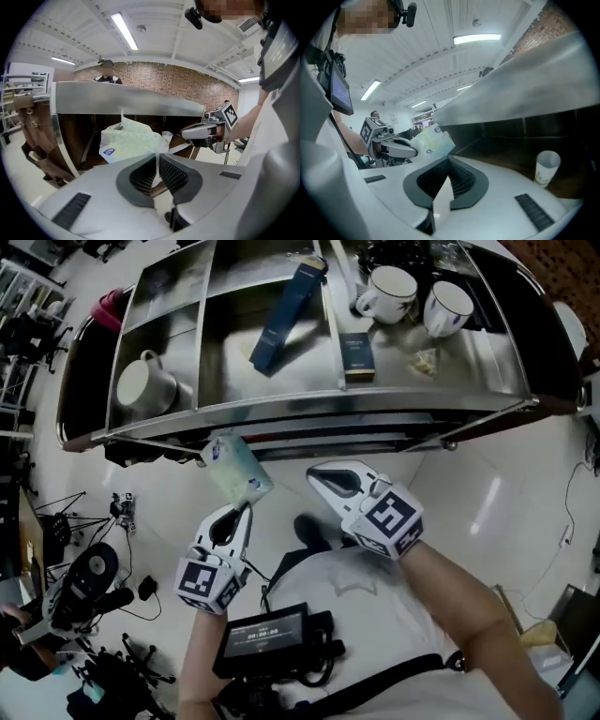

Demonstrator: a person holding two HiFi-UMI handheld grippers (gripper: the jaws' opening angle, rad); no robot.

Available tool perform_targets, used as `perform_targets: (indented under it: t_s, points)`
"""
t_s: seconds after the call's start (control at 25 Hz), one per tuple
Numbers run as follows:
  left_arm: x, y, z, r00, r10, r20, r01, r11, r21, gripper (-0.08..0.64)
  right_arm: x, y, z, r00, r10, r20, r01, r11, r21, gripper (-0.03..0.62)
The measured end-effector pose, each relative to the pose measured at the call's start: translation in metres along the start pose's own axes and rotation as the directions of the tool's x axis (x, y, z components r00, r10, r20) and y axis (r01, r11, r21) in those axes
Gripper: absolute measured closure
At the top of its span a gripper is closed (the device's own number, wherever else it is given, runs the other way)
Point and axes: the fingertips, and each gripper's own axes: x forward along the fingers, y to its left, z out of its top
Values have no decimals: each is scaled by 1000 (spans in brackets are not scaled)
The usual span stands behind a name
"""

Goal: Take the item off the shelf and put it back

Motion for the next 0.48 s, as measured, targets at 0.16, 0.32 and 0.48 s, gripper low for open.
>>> perform_targets:
  t_s: [0.16, 0.32, 0.48]
  points:
    - [-35, 15, 13, 996, 66, 66, -62, 996, -69, 538, 22, 24, 28, 995, 103, -8, -103, 992, -67, 584]
    - [-66, 21, 33, 986, 119, 119, -108, 989, -97, 538, 41, 52, 55, 979, 203, -6, -202, 972, -122, 584]
    - [-88, 20, 58, 976, 150, 156, -135, 985, -107, 538, 51, 81, 84, 952, 303, 38, -297, 947, -119, 584]
